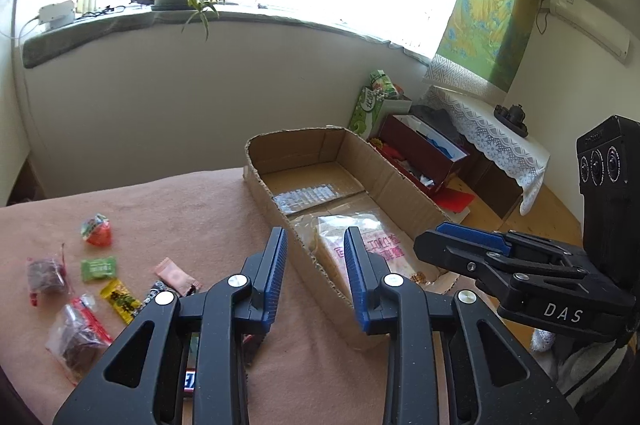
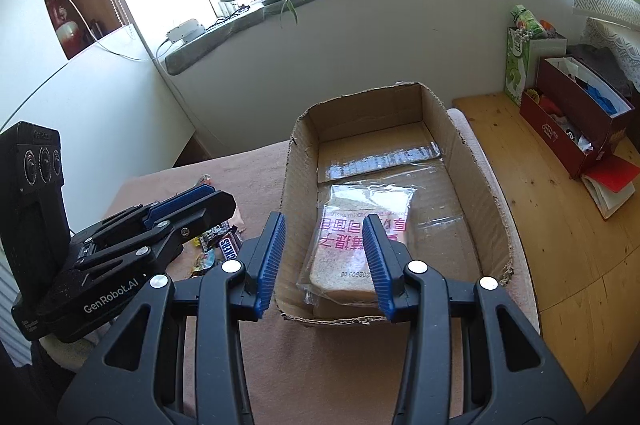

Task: Organize snacks
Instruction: 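Move the right tool back to the snacks and grasp a Snickers bar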

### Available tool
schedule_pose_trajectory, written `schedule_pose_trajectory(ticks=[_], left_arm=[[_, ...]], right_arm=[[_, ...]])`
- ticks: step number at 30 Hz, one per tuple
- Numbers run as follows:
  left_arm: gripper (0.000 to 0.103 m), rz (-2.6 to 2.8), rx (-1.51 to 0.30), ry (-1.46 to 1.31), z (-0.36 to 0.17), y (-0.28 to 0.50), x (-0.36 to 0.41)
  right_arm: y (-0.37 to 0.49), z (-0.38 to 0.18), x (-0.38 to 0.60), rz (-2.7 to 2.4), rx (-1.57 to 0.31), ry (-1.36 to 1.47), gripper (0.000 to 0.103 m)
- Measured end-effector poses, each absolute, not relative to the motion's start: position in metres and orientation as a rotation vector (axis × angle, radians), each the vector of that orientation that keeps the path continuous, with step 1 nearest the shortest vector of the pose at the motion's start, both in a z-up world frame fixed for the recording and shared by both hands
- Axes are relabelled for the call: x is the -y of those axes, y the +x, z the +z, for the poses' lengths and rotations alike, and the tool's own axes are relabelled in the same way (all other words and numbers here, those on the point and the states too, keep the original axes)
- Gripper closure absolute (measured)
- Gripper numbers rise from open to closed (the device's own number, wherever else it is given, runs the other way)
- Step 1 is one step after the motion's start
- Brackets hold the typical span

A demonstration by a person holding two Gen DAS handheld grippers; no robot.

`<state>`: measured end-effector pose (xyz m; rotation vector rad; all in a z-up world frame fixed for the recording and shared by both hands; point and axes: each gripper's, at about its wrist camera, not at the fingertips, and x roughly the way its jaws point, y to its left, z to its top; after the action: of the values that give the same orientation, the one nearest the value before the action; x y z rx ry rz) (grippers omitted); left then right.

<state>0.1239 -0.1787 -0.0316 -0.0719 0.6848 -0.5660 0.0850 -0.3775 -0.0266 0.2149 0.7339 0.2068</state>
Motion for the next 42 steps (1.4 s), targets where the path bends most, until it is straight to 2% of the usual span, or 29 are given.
schedule_pose_trajectory(ticks=[3,5,7,9,10,11,26,33,37,42], left_arm=[[0.065,-0.528,-0.670,-0.062,-0.032,0.120,0.158],[0.053,-0.496,-0.669,-0.068,-0.034,0.118,0.141],[0.052,-0.464,-0.671,-0.074,-0.037,0.117,0.123],[0.051,-0.429,-0.682,-0.080,-0.041,0.117,0.105],[0.048,-0.412,-0.687,-0.086,-0.042,0.117,0.097],[0.046,-0.396,-0.689,-0.093,-0.043,0.117,0.088],[0.046,-0.225,-0.793,-0.230,-0.079,0.121,-0.023],[0.046,-0.244,-0.836,-0.164,-0.092,0.129,-0.022],[0.046,-0.266,-0.847,-0.138,-0.095,0.139,-0.015],[0.046,-0.290,-0.887,-0.159,-0.101,0.154,-0.013]], right_arm=[[0.080,-0.026,0.357,0.256,-0.728,0.158,0.061],[0.075,-0.025,0.340,0.286,-0.718,0.102,0.061],[0.071,-0.026,0.325,0.326,-0.711,0.062,0.061],[0.070,-0.029,0.310,0.366,-0.724,0.036,0.053],[0.069,-0.031,0.303,0.384,-0.732,0.024,0.042],[0.068,-0.034,0.297,0.400,-0.735,0.012,0.036],[0.084,-0.080,0.218,0.572,-0.875,-0.165,0.036],[0.106,-0.099,0.204,0.607,-0.937,-0.173,0.036],[0.111,-0.109,0.195,0.623,-0.964,-0.201,0.042],[0.116,-0.115,0.189,0.609,-0.969,-0.238,0.042]])
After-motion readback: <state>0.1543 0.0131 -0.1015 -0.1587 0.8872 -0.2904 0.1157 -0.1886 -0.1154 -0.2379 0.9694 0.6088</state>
